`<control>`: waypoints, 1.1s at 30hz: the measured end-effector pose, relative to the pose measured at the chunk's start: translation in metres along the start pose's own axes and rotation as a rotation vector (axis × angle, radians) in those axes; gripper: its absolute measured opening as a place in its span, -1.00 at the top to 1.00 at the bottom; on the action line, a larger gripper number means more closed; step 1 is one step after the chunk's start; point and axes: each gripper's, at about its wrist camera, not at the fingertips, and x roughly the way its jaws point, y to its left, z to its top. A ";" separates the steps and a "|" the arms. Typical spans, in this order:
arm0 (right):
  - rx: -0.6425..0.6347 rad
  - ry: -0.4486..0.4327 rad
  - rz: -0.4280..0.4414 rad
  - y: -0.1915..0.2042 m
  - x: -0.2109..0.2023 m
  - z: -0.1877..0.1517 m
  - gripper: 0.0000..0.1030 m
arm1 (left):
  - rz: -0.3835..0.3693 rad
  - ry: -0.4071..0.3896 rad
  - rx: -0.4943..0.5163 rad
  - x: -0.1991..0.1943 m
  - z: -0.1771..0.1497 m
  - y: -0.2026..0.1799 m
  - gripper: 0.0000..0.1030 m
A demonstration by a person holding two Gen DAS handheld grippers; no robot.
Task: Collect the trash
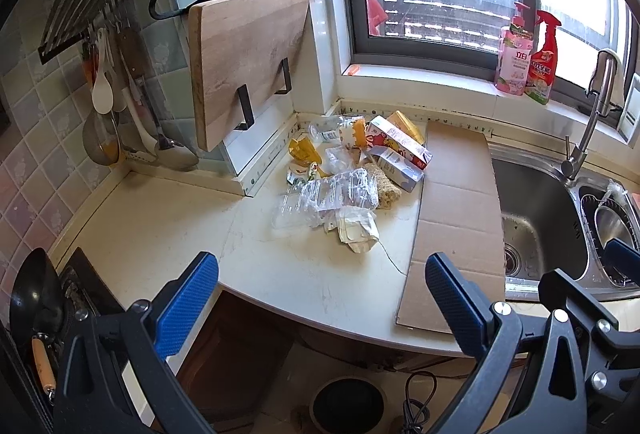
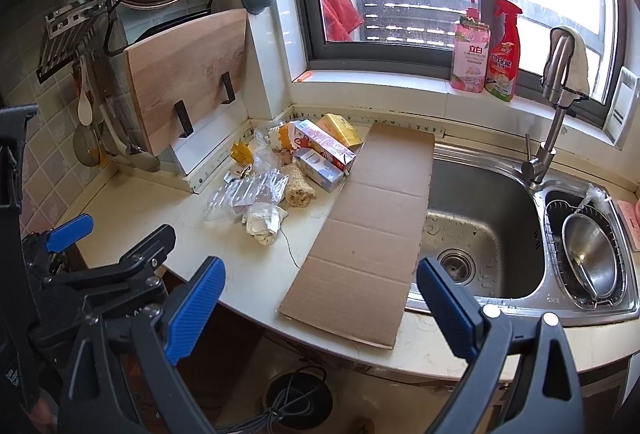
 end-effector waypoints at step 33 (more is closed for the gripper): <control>0.001 -0.009 0.003 0.005 -0.004 0.001 -0.81 | 0.014 0.023 0.027 0.003 0.002 0.000 -0.99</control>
